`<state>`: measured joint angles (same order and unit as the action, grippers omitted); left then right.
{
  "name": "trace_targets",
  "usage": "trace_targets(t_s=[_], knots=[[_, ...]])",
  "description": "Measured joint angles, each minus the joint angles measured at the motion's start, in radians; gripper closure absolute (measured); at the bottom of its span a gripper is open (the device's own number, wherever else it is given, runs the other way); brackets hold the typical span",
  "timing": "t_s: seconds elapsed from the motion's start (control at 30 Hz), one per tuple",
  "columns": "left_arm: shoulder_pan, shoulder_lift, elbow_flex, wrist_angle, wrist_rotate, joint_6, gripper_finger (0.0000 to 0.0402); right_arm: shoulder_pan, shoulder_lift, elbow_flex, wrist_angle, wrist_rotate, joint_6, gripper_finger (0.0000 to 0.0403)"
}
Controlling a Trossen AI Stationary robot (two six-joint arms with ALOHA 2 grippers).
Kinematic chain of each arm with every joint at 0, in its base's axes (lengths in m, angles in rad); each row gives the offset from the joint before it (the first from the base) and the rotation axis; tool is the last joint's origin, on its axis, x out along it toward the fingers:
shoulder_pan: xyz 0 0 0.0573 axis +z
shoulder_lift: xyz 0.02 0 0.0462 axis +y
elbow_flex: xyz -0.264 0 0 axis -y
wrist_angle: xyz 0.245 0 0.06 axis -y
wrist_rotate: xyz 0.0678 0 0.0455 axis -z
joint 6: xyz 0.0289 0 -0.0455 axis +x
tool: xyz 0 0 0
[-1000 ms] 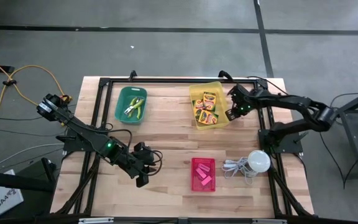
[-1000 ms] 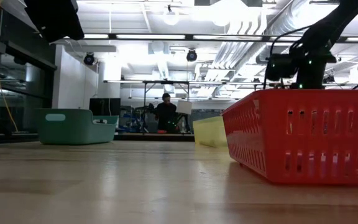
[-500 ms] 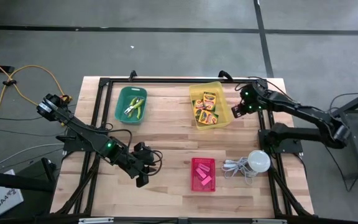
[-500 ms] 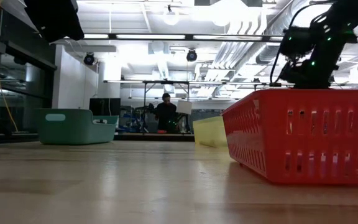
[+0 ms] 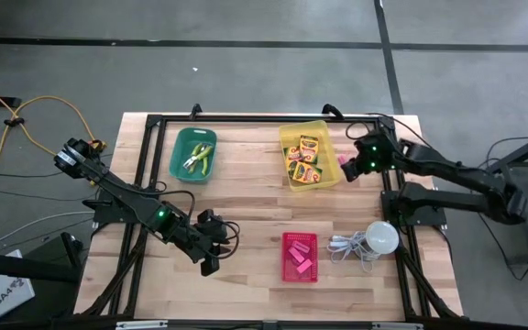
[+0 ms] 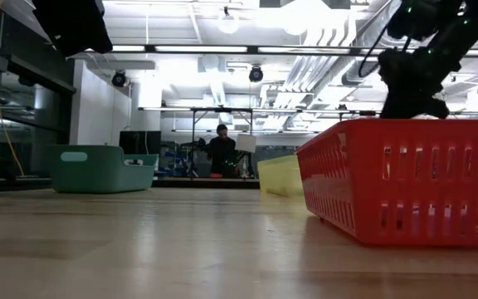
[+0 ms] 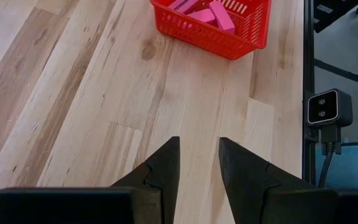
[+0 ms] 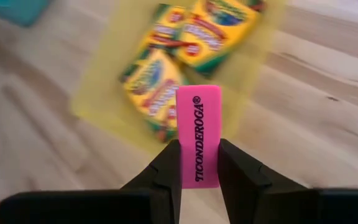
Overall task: Pick & Place School Supplies
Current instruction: Put the pink eraser into the red bin
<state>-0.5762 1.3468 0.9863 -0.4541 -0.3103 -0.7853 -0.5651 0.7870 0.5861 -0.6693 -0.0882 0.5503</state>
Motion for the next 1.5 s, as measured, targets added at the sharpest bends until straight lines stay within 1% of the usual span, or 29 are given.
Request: trace_targets(t_s=[0.33,0.67,0.83,1.03,1.17,1.3,1.5], knots=[[0.000,0.000,0.000,0.000,0.000,0.000,0.0293,0.234,-0.002,0.000,0.197,-0.019,0.103,0.0328],[0.000,0.000,0.000,0.014,0.000,0.000,0.0293,0.432,-0.001,0.002,0.381,-0.014,0.135,0.0328],[0.000,0.000,0.000,0.019,0.000,0.000,0.0293,0.529,0.030,0.002,0.456,0.009,0.135,0.0328],[0.000,0.000,0.000,0.025,0.000,0.000,0.0293,0.642,0.119,0.002,0.567,0.011,0.138,0.0328],[0.000,0.000,0.000,0.027,0.000,0.000,0.0293,0.715,0.204,0.010,0.653,0.023,0.155,0.0328],[0.000,0.000,0.000,0.029,0.000,0.000,0.0293,0.790,0.306,0.073,0.657,0.051,0.152,0.0328],[0.000,0.000,0.000,0.029,0.000,0.000,0.0293,0.880,0.453,0.189,0.644,0.063,0.118,0.0328]])
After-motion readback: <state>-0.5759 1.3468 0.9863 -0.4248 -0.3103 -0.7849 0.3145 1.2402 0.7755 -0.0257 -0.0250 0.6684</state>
